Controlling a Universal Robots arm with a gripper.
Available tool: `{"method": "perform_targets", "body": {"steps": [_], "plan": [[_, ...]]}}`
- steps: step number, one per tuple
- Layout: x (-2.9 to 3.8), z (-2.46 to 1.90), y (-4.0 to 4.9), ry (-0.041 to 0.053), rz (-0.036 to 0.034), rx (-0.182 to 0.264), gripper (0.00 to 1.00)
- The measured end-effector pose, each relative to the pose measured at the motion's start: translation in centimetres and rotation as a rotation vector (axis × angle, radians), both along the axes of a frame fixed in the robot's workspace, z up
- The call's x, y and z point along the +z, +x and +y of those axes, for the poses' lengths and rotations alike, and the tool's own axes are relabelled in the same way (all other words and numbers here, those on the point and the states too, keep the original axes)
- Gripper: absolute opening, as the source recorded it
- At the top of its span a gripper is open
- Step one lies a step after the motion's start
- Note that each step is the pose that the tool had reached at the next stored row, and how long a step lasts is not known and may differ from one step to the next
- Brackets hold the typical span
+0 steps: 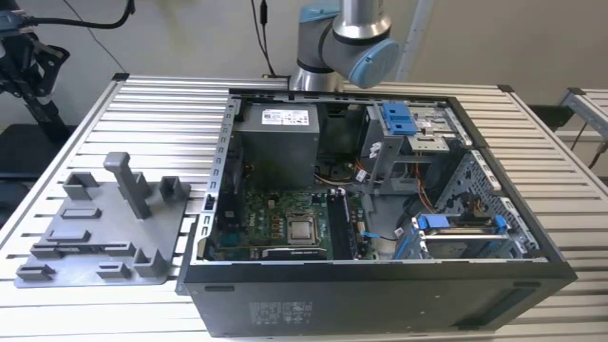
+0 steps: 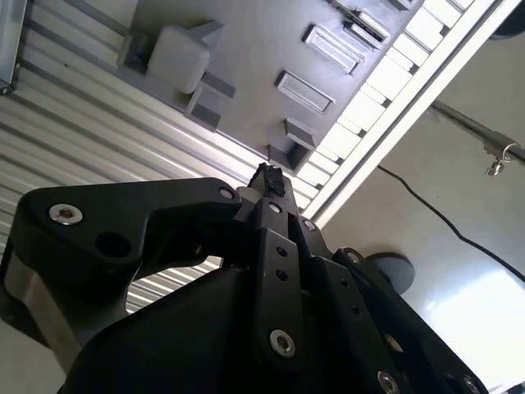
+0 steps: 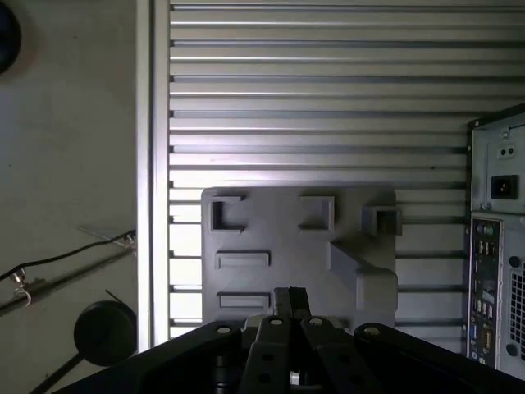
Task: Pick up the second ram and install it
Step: 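Reach for the second ram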
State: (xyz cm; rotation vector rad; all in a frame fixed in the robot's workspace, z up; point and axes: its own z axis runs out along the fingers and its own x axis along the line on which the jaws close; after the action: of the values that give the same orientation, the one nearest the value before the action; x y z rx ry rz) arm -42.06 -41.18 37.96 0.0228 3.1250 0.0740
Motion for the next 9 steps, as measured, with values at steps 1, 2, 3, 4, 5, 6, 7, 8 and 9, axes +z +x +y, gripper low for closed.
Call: {"method": "perform_targets", "body": {"steps": [1, 2, 3, 4, 5, 6, 7, 8, 9], "plan": [[0.0, 0.0, 0.0, 0.0, 0.0, 0.0, 0.11], [0.0, 0.0, 0.0, 0.0, 0.0, 0.0, 0.11], [0.0, 0.0, 0.0, 0.0, 0.0, 0.0, 0.11], [0.0, -0.01, 0.0, 0.0, 0.0, 0.0, 0.11], [0.0, -0.01, 0.0, 0.0, 0.0, 0.0, 0.11], [0.0, -0.01, -0.01, 0.0, 0.0, 0.0, 0.11], [-0.01, -0.02, -0.03, 0.0, 0.0, 0.0, 0.11], [-0.02, -0.02, -0.11, -0.0001, 0.0, 0.0, 0.11], [-0.03, -0.02, -0.19, 0.0, -0.0001, 0.0, 0.11]]}}
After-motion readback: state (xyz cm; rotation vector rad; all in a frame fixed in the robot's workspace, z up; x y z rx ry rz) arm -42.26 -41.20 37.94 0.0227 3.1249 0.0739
